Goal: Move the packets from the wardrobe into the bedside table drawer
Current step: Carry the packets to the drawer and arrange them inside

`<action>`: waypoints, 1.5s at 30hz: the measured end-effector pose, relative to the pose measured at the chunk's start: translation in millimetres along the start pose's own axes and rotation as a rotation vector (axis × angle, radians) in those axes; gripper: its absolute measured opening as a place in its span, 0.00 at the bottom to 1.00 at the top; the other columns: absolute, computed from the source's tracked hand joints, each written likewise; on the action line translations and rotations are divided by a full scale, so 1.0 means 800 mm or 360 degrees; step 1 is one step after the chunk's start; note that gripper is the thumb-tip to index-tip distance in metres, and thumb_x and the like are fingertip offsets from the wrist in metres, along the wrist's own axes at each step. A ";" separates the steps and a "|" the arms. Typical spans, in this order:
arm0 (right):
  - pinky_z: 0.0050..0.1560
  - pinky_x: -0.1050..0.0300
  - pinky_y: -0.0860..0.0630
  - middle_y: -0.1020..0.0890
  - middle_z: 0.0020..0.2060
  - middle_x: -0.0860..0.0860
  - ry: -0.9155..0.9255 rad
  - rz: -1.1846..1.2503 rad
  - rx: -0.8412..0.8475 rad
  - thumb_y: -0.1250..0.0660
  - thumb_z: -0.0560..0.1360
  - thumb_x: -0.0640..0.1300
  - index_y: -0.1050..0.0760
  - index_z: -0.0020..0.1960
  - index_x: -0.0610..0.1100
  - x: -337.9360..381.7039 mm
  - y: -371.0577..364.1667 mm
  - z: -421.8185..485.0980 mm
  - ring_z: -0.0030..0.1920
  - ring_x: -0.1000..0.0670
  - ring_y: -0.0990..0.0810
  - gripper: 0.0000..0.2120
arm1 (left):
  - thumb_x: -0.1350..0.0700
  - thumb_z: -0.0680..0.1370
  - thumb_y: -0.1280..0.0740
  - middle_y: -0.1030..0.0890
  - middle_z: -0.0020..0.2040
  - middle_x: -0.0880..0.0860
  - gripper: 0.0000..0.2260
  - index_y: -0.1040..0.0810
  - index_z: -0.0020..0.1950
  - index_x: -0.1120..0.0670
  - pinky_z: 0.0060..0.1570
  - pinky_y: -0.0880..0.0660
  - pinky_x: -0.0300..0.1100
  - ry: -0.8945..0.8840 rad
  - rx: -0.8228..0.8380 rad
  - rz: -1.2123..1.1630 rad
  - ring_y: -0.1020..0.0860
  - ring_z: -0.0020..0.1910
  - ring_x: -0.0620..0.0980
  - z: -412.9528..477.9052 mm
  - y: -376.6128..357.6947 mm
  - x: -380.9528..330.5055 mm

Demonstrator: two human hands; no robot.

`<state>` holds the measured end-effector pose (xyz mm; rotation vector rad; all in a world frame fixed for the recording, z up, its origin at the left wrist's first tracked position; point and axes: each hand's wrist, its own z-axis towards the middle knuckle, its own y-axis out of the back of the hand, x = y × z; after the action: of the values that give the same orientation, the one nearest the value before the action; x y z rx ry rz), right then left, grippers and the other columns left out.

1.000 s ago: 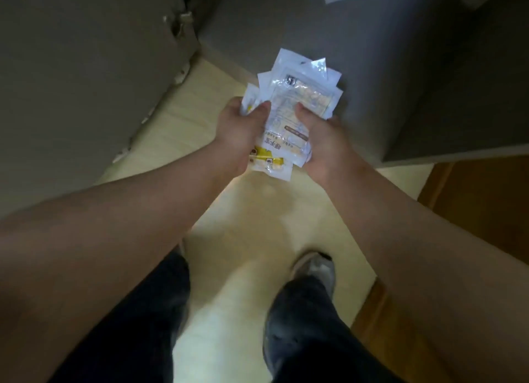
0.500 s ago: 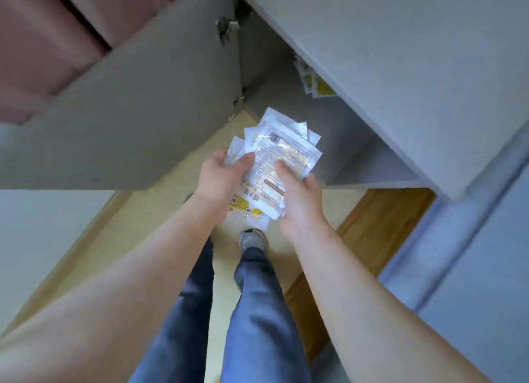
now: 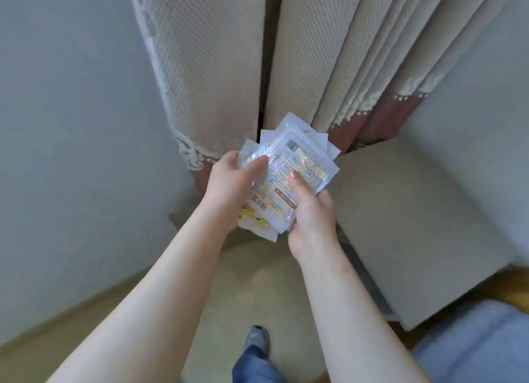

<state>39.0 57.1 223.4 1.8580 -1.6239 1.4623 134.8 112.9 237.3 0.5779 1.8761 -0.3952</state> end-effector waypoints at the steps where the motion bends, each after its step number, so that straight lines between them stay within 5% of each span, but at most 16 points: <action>1: 0.48 0.42 0.19 0.16 0.50 0.46 0.0039 -0.0021 0.0083 0.33 0.76 0.43 0.25 0.60 0.47 0.007 -0.027 -0.010 0.48 0.45 0.16 0.13 | 0.54 0.75 0.31 0.17 0.46 0.54 0.04 0.23 0.47 0.52 0.44 0.19 0.55 -0.0076 -0.0078 -0.0025 0.17 0.43 0.55 -0.006 0.021 -0.020; 9: 0.51 0.40 0.21 0.16 0.51 0.43 0.0113 -0.0051 0.0883 0.35 0.77 0.38 0.23 0.55 0.46 -0.021 -0.261 -0.130 0.51 0.43 0.17 0.08 | 0.52 0.70 0.27 0.17 0.45 0.51 0.07 0.23 0.45 0.49 0.48 0.20 0.56 -0.0673 -0.0893 -0.0312 0.17 0.45 0.53 -0.087 0.248 -0.121; 15: 0.53 0.37 0.22 0.17 0.53 0.41 -0.0062 -0.0128 0.1481 0.37 0.78 0.37 0.25 0.57 0.44 -0.097 -0.408 -0.247 0.53 0.40 0.18 0.09 | 0.60 0.74 0.29 0.20 0.45 0.51 0.07 0.25 0.45 0.50 0.46 0.20 0.51 -0.0875 -0.1378 -0.0550 0.18 0.42 0.51 -0.179 0.433 -0.147; 21: 0.55 0.34 0.24 0.17 0.52 0.40 -0.0281 -0.0232 0.1988 0.32 0.75 0.39 0.26 0.59 0.41 -0.199 -0.528 -0.376 0.53 0.38 0.18 0.13 | 0.61 0.74 0.30 0.19 0.43 0.51 0.08 0.25 0.44 0.49 0.46 0.20 0.59 -0.0960 -0.1942 -0.0680 0.17 0.45 0.58 -0.288 0.602 -0.140; 30: 0.54 0.35 0.23 0.16 0.51 0.42 -0.0728 -0.0429 0.2317 0.34 0.76 0.37 0.24 0.58 0.43 -0.337 -0.621 -0.494 0.51 0.39 0.17 0.11 | 0.59 0.75 0.30 0.17 0.44 0.53 0.05 0.23 0.46 0.51 0.45 0.20 0.56 -0.0836 -0.2470 -0.0840 0.17 0.43 0.56 -0.380 0.758 -0.082; 36: 0.51 0.36 0.21 0.15 0.48 0.42 -0.0907 -0.0616 0.2483 0.33 0.75 0.37 0.23 0.55 0.43 -0.402 -0.710 -0.523 0.48 0.40 0.16 0.09 | 0.63 0.76 0.33 0.18 0.38 0.51 0.06 0.23 0.45 0.52 0.33 0.23 0.41 -0.0832 -0.2715 -0.0917 0.20 0.34 0.50 -0.379 0.853 -0.073; 45: 0.53 0.36 0.22 0.15 0.47 0.44 -0.1124 -0.0889 0.2887 0.33 0.76 0.38 0.23 0.55 0.44 -0.522 -0.819 -0.605 0.47 0.41 0.16 0.08 | 0.62 0.76 0.34 0.17 0.45 0.55 0.07 0.21 0.52 0.53 0.43 0.24 0.51 -0.0757 -0.3041 -0.1185 0.19 0.41 0.56 -0.424 0.984 -0.037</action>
<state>419.5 878.0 364.5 3.3531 0.9101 2.1858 325.3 935.4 387.8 -1.3653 1.1554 0.7681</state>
